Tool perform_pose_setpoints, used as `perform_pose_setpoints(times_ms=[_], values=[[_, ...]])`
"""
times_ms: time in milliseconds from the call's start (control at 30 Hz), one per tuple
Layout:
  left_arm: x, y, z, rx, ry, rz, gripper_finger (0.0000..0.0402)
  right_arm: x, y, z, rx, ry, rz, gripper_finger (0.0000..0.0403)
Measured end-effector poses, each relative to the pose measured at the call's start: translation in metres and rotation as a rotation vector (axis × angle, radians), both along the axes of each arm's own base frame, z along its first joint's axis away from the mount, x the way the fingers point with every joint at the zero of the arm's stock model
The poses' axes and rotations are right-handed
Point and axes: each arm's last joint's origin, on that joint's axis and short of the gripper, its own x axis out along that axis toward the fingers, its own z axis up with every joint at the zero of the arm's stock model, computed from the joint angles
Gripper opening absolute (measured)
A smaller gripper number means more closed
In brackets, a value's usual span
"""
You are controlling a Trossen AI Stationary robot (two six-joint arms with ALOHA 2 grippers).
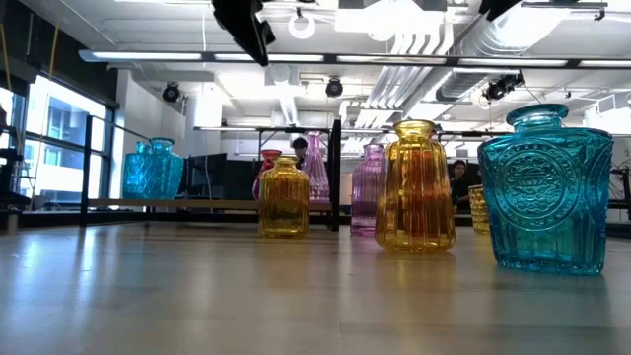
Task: Sort vases onto shelf
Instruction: Put the middle yellow vase on the shelf
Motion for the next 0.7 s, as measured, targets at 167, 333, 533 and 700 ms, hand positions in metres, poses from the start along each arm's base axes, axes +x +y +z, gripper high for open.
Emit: perform_pose_setpoints(times_ms=[167, 333, 533, 700], values=[[0.023, -0.009, -0.021, -0.044, 0.052, 0.021, 0.0115, -0.016, 0.005, 0.005, -0.036, -0.017, 0.058, 0.0087], [0.047, -0.02, -0.044, -0.091, 0.102, 0.057, 0.0115, -0.028, 0.009, 0.008, -0.024, -0.049, 0.137, 0.0087], [0.07, -0.041, -0.075, -0.064, 0.187, 0.055, 0.0115, -0.039, 0.014, 0.011, -0.009, -0.082, 0.221, 0.0087], [0.084, -0.058, -0.095, -0.019, 0.223, 0.052, 0.0115, -0.051, 0.018, 0.013, -0.007, -0.119, 0.251, 0.0087]])
